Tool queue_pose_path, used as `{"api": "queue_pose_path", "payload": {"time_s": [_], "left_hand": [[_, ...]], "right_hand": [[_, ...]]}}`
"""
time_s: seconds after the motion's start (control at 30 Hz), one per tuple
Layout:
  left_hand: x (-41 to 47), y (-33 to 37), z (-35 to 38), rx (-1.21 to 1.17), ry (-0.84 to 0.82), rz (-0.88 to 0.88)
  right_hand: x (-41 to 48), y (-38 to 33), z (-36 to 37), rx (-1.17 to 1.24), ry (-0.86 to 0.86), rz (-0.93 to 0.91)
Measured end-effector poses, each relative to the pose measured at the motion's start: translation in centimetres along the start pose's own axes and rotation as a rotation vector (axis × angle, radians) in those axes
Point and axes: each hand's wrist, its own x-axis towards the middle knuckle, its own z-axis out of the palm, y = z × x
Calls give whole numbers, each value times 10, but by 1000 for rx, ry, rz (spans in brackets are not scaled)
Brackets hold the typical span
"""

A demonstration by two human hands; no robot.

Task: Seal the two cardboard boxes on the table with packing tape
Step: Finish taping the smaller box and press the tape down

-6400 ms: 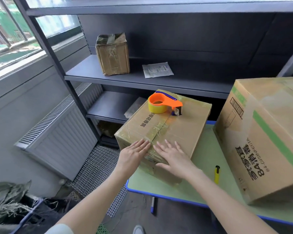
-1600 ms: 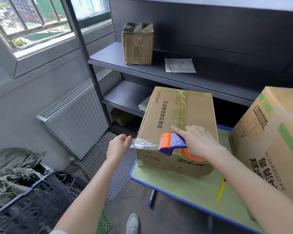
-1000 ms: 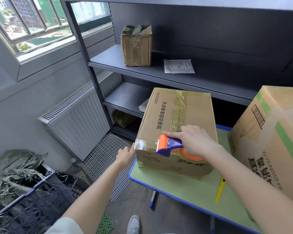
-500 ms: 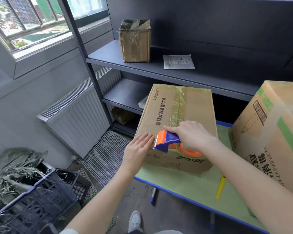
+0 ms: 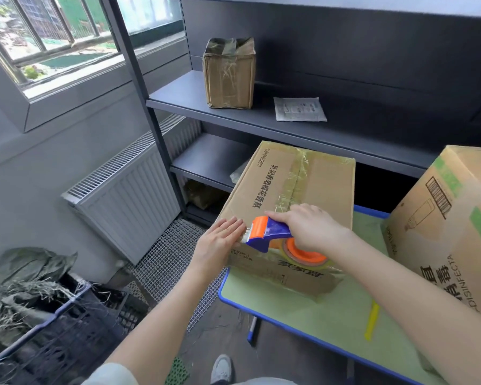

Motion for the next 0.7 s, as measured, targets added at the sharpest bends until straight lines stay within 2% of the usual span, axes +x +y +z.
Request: {"api": "queue_pose_path", "payload": {"time_s": [0.2,0.37,0.6,0.7], "left_hand": [[3,0,1,-27,-25,0],[1,-8,5,-104,-53,-85],[3,16,4,87,-127,-120],[9,54,17,117,-177,-26]], "right_hand": [[-29,29,6,76,15,33],[-65,75,3,82,5,111],[-81,81,20,75,11,97],[-85,85,24,71,17,94]]}}
